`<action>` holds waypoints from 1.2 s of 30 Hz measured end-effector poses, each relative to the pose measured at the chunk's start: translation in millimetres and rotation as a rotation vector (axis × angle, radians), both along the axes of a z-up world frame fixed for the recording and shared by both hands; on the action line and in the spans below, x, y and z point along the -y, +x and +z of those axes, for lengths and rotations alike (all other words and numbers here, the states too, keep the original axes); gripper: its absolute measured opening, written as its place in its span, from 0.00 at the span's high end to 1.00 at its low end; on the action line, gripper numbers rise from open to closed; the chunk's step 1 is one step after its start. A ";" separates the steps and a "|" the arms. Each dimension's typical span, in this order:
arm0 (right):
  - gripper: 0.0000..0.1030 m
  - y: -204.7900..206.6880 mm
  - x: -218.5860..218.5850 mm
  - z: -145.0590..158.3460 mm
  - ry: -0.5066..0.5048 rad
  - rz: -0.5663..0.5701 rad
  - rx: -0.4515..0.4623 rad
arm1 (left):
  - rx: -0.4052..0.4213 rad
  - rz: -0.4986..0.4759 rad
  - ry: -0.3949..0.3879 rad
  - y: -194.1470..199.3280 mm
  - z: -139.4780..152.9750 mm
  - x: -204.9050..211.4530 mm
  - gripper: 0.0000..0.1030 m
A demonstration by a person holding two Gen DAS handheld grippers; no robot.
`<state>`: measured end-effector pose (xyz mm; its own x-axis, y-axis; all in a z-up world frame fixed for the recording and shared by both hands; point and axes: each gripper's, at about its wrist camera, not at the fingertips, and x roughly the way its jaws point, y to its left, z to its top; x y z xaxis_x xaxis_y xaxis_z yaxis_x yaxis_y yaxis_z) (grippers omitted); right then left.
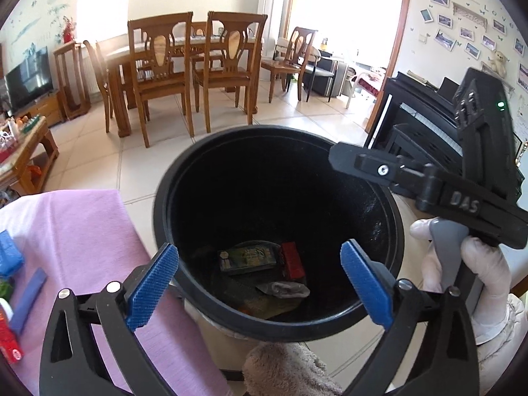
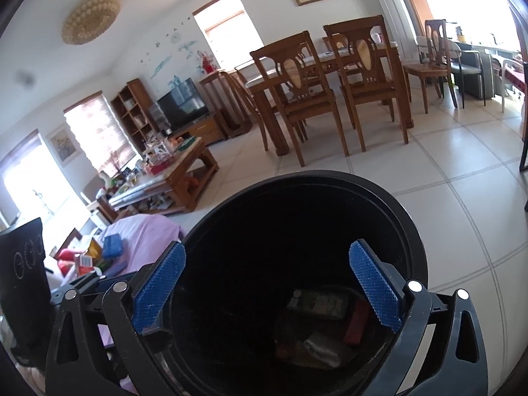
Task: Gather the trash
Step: 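Carry the tray and foil pack over the bin and release both, then grasp the purple tube with the left tool while the right tool grasps the red milk box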
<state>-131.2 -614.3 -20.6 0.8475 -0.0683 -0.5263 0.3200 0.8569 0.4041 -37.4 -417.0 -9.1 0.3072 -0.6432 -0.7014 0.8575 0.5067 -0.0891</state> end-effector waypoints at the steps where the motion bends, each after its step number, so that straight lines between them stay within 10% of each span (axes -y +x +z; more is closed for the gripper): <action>1: 0.05 1.8 -1.9 0.0 0.001 0.004 -0.002 | 0.002 0.006 -0.003 0.7 1.9 -3.9 0.05; 15: 0.05 36.4 -51.3 15.7 -0.008 0.093 0.013 | -0.007 0.158 -0.052 28.0 18.1 -93.4 0.05; 36: 0.05 176.5 -271.7 21.0 -0.054 0.514 -0.049 | 0.046 0.510 -0.008 78.5 3.2 -299.6 0.05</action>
<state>45.3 -342.7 0.4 0.7530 0.3225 -0.5736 -0.1305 0.9275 0.3502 41.0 -117.4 -5.9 0.6134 -0.4089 -0.6757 0.5046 0.8611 -0.0630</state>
